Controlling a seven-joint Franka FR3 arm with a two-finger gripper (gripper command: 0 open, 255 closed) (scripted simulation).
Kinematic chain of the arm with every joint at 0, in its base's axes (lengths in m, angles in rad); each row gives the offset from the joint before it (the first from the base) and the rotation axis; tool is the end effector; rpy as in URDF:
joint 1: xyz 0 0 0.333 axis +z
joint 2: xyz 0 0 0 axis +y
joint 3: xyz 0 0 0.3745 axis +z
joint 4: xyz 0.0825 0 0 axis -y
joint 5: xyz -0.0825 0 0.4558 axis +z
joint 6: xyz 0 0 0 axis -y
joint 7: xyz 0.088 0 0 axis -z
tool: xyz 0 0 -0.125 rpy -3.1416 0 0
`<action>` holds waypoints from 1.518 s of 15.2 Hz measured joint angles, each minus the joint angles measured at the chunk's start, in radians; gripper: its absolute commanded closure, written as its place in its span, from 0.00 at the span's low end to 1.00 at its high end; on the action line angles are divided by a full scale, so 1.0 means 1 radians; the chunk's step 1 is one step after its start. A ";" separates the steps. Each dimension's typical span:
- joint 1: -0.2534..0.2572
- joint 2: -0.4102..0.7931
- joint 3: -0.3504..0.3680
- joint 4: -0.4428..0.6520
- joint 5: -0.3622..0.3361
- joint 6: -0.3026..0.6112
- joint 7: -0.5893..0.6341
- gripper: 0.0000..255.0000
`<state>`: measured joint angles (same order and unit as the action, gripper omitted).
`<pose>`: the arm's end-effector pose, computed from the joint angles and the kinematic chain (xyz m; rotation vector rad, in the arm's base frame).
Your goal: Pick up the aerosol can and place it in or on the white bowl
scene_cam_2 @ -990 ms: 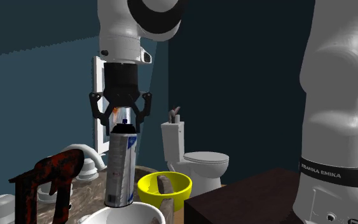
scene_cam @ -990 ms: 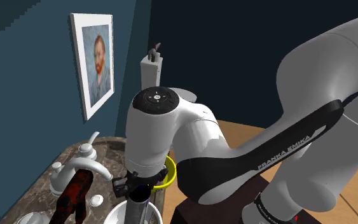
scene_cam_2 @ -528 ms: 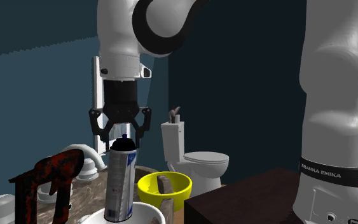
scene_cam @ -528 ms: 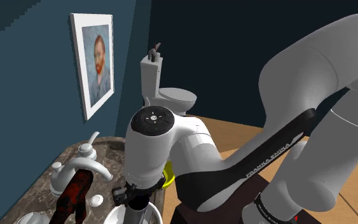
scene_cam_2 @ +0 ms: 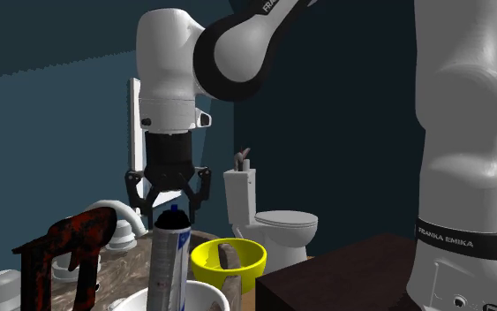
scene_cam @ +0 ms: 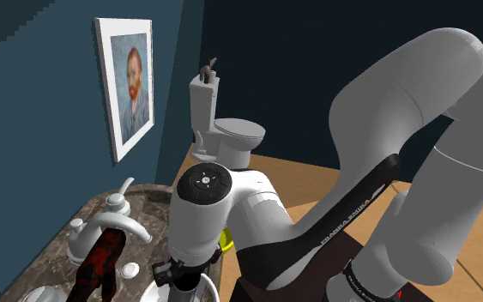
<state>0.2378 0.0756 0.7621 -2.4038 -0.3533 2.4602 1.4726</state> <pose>0.2948 0.4563 0.2764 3.0681 -0.3072 0.2531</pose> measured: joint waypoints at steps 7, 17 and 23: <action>0.000 0.005 -0.002 0.001 -0.007 0.003 0.005 0.00; 0.002 -0.115 0.022 0.020 0.147 -0.086 -0.102 0.00; 0.004 -0.133 0.021 0.023 0.171 -0.100 -0.120 0.00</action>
